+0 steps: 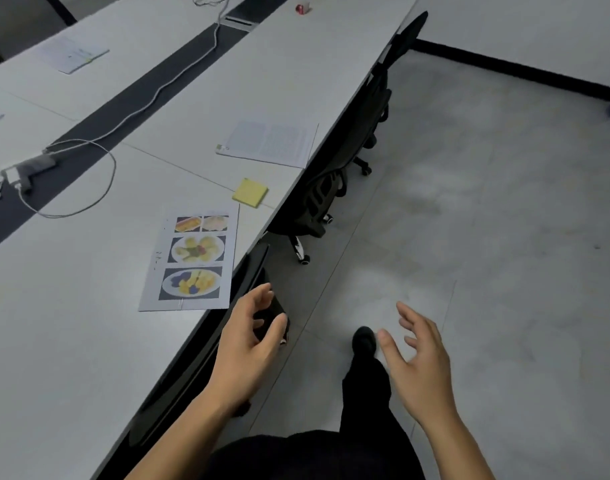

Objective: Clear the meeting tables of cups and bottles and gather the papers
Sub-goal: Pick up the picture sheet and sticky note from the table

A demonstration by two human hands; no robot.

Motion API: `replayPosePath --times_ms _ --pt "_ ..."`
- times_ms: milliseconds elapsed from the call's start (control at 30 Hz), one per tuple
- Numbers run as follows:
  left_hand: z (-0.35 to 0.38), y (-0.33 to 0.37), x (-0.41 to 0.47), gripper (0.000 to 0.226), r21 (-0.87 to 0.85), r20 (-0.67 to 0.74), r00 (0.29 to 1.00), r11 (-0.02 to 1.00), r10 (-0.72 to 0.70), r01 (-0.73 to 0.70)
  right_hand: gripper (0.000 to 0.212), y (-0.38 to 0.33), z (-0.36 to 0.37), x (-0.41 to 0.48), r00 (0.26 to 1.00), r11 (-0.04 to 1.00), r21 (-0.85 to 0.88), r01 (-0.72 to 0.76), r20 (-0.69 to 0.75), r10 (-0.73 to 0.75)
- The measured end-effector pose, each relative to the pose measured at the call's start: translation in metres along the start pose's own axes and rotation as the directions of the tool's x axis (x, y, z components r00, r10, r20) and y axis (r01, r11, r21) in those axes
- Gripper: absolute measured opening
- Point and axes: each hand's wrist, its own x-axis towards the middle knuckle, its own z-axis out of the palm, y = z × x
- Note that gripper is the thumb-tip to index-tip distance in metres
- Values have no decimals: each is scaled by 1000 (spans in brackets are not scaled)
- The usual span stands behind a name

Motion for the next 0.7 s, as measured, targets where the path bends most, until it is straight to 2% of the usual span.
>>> replayPosePath --times_ms 167,300,400,567,700 --pt "33 24 81 46 -76 -182 960 976 -213 202 50 -33 -1 160 969 993 -58 103 233 -87" --pt "33 61 141 49 -150 -393 881 963 -265 223 49 -94 13 273 869 951 -103 293 444 -220" --pt "25 68 167 52 -185 -513 800 950 -313 253 50 -135 41 326 783 912 -112 396 560 -271" --pt "14 28 196 58 -222 -535 732 906 -422 360 53 -170 114 373 641 845 -109 524 704 -306" --pt "-2 -42 226 74 44 -470 766 856 -438 515 56 -171 171 386 499 736 -186 651 835 -231"
